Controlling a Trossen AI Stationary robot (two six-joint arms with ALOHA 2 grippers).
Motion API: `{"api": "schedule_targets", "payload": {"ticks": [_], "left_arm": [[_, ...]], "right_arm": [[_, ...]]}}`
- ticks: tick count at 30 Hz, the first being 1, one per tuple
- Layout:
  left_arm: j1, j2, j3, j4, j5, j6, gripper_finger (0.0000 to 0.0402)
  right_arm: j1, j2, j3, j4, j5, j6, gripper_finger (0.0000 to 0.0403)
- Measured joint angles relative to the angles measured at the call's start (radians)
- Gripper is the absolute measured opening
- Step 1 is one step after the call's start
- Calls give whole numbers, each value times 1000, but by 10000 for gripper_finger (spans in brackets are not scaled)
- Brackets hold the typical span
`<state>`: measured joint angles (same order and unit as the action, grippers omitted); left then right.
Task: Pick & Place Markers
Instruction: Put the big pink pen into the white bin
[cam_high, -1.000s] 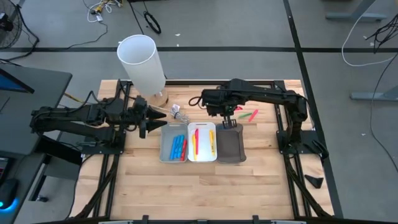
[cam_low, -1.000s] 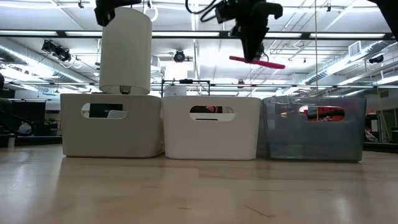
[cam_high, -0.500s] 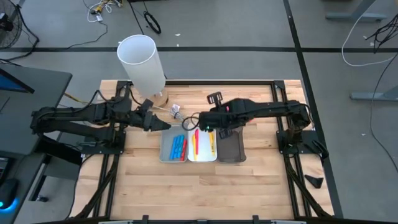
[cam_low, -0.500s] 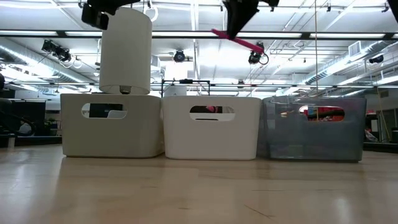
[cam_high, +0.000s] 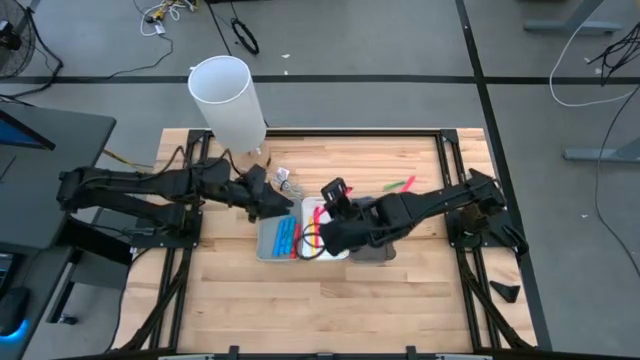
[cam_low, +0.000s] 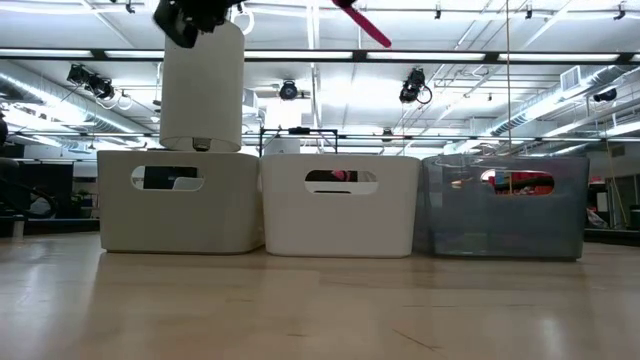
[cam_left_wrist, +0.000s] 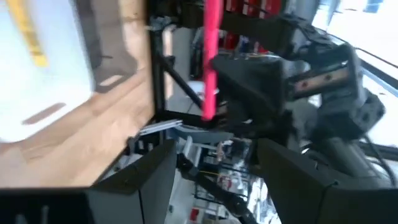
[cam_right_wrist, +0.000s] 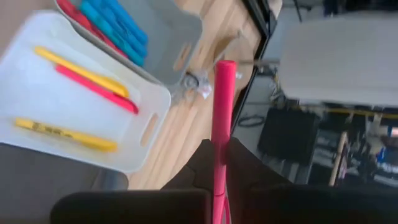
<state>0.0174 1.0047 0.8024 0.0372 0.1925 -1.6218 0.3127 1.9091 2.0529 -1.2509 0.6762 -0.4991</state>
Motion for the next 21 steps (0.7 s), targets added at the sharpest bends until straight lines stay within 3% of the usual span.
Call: {"api": "schedule_targets", "payload": {"ticks": [9,16,21], "left_arm": [[-68,173,0,217,2,-121,232],[-119,279,1,402,-55,-154,232],[-135,320,1,439,-96,-169,232]], "right_arm": [[48,0,0,47,0,-15,11],[50,0,0,47,-3,-16,11],[55,0,0,58,-4,-39,11]]}}
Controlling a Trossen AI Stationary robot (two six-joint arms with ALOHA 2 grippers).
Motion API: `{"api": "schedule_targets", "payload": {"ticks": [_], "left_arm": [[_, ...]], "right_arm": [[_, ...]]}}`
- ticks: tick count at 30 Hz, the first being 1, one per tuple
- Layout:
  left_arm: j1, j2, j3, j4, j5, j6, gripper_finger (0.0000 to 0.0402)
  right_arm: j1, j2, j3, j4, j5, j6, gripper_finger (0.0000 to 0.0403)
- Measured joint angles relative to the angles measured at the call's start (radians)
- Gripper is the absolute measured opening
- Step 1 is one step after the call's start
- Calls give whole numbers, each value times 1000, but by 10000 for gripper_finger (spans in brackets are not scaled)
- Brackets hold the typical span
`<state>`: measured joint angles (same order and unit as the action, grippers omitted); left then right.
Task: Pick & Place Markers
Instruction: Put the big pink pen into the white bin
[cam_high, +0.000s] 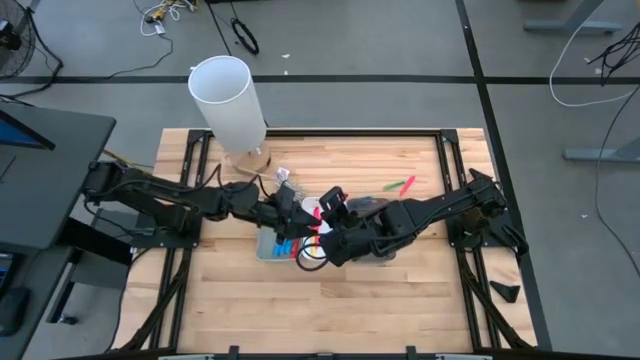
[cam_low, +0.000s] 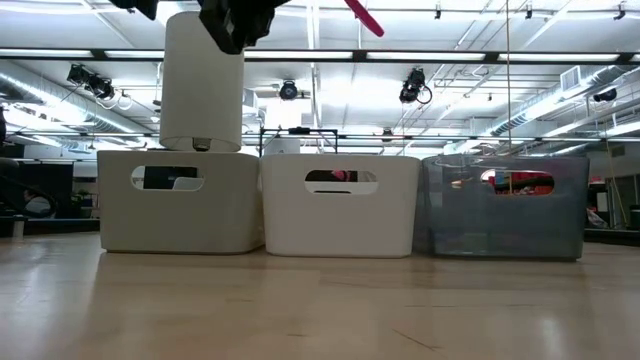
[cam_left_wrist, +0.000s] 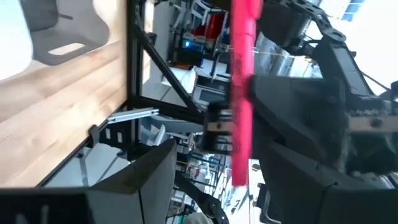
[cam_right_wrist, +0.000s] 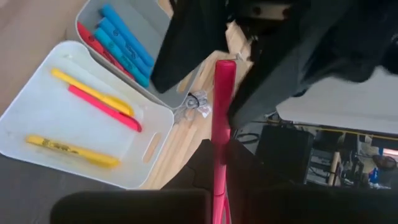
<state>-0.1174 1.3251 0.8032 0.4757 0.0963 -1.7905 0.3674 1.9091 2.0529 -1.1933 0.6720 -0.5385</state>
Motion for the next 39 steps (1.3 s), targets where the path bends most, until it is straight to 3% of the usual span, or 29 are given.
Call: {"api": "schedule_targets", "payload": {"ticks": [10,24,32,39], "left_arm": [[-6,21,0,64,10,4,221],[-19,22,0,103,129,3,93],[-29,22,0,104,137,3,30],[-29,22,0,104,138,3,39]], "right_arm": [[30,0,0,58,-10,-31,11],[29,0,0,84,-11,-27,11],[30,0,0,97,-57,-31,16],[30,0,0,99,-61,-30,18]]}}
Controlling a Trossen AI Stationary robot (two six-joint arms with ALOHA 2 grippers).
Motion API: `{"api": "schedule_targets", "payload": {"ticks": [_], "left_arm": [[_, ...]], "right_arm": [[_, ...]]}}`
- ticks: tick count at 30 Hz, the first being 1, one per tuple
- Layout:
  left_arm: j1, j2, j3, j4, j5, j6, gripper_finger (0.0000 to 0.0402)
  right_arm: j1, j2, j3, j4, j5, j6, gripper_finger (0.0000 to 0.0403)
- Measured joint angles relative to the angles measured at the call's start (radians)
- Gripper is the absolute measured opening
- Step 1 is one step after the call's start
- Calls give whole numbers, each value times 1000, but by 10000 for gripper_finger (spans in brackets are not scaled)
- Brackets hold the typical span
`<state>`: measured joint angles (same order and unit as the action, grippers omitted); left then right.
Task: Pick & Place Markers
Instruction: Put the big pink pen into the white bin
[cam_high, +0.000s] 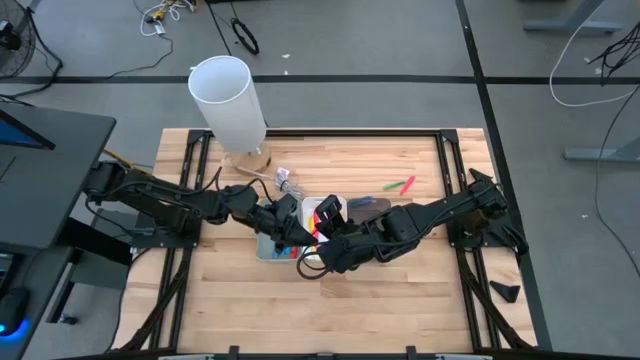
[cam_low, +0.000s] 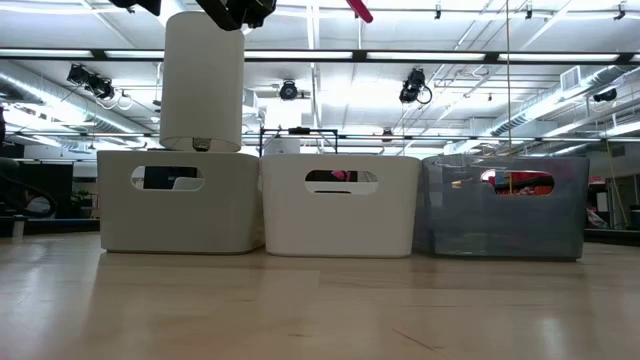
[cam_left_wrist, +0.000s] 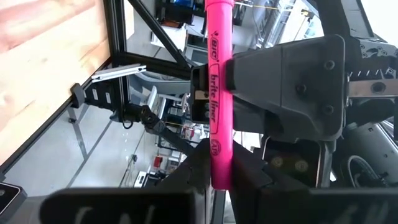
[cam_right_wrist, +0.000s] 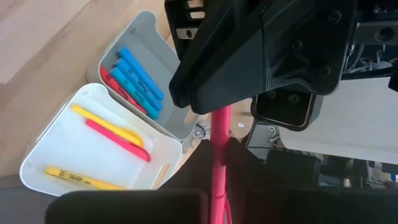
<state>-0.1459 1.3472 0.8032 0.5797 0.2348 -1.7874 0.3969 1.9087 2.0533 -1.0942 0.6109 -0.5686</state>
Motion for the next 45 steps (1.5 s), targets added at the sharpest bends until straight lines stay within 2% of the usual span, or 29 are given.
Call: {"api": "schedule_targets", "payload": {"ticks": [7,13,22,26,31,37,45], "left_arm": [[1,0,0,-11,-39,27,28],[3,0,0,-56,-114,64,28],[15,-1,0,-279,-288,199,28],[21,-1,0,-386,-357,228,28],[19,-1,3,-534,-413,178,28],[18,48,169,-940,-455,153,28],[18,259,487,-1194,-502,141,28]], "right_arm": [[-1,0,0,-7,1,42,55],[10,-7,0,-128,-9,198,93],[19,-30,0,-390,-272,619,125],[19,-30,0,-477,-323,746,124],[15,-58,-1,-476,-384,817,119],[16,-210,-101,-472,-384,823,116],[16,-451,-298,-427,-384,850,116]]}}
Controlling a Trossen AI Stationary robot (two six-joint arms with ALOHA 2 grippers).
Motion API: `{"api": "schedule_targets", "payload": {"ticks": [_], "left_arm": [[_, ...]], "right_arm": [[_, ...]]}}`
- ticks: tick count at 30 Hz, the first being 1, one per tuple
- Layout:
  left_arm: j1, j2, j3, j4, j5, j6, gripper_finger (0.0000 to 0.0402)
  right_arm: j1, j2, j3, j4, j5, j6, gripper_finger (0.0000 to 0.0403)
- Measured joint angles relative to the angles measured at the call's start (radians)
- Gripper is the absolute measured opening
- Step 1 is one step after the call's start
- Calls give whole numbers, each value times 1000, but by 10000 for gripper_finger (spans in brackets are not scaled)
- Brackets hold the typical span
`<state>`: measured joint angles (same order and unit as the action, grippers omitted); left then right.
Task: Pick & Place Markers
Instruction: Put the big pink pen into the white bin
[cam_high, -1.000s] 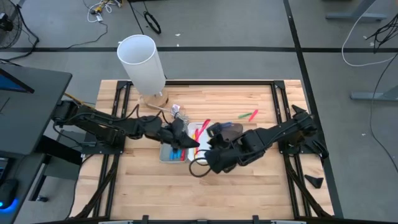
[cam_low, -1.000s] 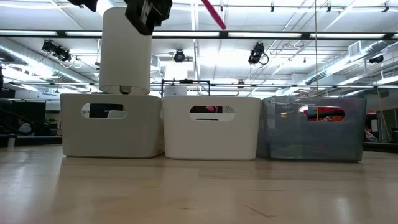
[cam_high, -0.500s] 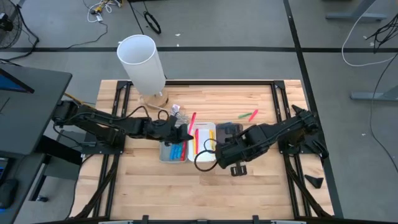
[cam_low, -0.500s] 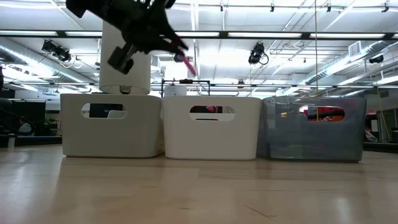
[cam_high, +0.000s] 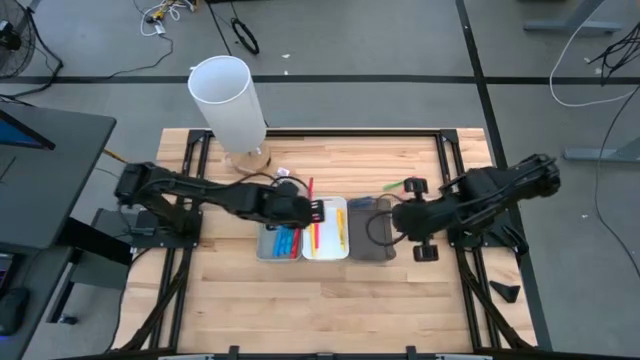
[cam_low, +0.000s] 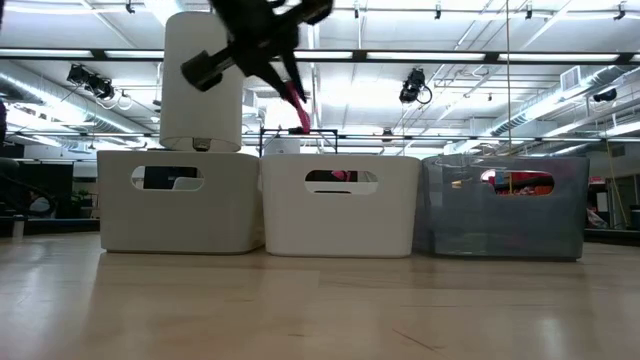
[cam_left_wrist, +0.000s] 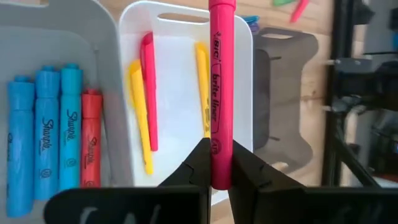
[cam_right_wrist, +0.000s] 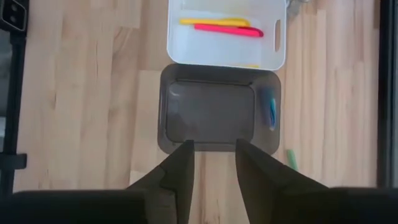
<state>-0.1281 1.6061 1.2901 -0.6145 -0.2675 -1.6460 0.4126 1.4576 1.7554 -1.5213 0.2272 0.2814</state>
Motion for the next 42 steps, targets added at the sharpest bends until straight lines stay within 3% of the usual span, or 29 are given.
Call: {"api": "schedule_targets", "payload": {"ticks": [8,13,22,36,42], "left_arm": [[-13,240,303,-127,-2,-37,28],[-47,334,418,-213,1,-82,28],[-90,403,420,-258,28,-176,28],[-52,503,421,-211,88,-141,29],[-36,500,421,-206,147,-88,95]], "right_arm": [[0,-135,-176,89,0,25,116],[0,-158,-263,98,0,30,116],[0,-160,-369,142,-11,27,116],[0,-159,-394,170,-12,15,116],[0,-159,-394,201,-12,16,116]]}}
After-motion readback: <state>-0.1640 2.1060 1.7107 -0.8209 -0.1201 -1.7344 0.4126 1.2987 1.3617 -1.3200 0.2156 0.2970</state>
